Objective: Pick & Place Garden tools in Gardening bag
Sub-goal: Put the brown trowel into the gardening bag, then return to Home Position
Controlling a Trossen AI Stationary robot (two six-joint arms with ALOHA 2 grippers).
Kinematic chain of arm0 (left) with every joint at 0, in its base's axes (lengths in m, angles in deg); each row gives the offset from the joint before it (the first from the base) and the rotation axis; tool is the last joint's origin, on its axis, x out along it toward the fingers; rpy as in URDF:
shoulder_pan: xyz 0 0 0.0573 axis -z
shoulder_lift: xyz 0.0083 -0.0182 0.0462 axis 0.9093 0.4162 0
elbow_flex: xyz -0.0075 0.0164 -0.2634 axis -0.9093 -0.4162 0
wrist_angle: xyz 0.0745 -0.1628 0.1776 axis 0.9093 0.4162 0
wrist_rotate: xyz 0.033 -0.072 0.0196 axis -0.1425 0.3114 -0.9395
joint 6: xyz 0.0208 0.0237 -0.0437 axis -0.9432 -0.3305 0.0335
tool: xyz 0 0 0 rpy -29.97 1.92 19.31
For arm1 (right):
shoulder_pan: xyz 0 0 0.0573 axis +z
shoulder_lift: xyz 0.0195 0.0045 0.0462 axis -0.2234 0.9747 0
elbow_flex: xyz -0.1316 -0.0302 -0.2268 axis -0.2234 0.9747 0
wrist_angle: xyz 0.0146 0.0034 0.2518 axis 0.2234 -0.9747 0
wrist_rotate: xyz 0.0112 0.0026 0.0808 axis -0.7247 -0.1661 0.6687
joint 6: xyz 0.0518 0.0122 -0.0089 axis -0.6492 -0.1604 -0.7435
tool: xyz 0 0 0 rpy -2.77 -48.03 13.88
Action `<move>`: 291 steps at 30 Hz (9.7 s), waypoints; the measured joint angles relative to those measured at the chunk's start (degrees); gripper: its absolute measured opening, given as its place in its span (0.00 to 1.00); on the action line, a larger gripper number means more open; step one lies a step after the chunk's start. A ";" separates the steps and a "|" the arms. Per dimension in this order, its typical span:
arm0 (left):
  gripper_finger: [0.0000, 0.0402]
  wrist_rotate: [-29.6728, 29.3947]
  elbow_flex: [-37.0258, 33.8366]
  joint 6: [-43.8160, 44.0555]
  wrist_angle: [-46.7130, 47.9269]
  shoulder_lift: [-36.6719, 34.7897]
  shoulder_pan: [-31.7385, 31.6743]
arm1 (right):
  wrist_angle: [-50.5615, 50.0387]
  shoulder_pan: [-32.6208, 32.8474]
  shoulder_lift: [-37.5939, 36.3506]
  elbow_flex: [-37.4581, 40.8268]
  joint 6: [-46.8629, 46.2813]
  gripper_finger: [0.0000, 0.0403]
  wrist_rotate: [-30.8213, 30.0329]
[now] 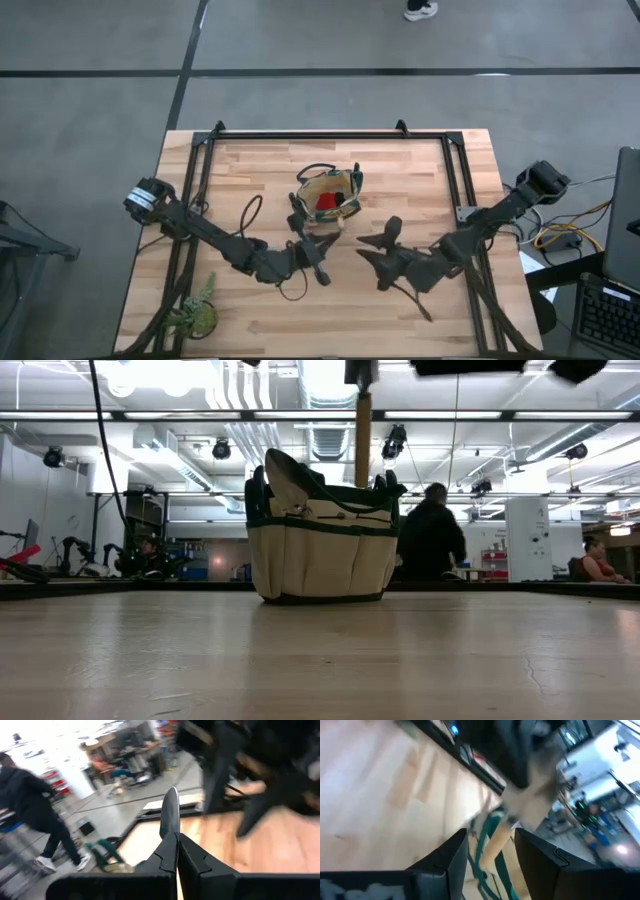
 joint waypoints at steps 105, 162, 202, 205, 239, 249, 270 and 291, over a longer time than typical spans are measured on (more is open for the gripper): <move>0.31 6.44 0.17 5.33 -1.15 -1.36 -0.94 | 30.25 -19.84 -8.77 19.83 3.67 0.02 24.52; 0.31 6.46 0.00 8.36 -1.08 -1.36 -1.55 | 31.91 -34.58 4.74 20.85 -20.86 0.05 31.23; 0.01 26.93 -21.47 16.38 -7.89 -13.65 -10.99 | 28.72 -24.44 -36.56 39.75 -20.24 0.02 42.76; 0.01 28.21 -29.77 14.79 -16.66 -16.80 -10.99 | 30.92 -24.53 -38.92 43.57 -20.17 0.02 42.30; 0.02 29.63 -62.05 13.67 -19.01 -57.44 -11.76 | 18.75 -25.07 -56.91 49.35 -22.10 0.02 41.69; 0.02 28.69 -62.09 12.11 -12.12 -62.46 -11.76 | 7.91 -25.07 -68.35 49.37 -19.71 0.02 41.68; 0.02 28.75 -61.94 12.71 -9.61 -62.10 -11.76 | 3.28 -25.03 -77.66 49.44 -25.29 0.02 41.31; 0.02 28.75 -61.92 12.78 -9.61 -62.10 -11.76 | 3.30 -25.03 -77.62 49.44 -25.29 0.02 41.31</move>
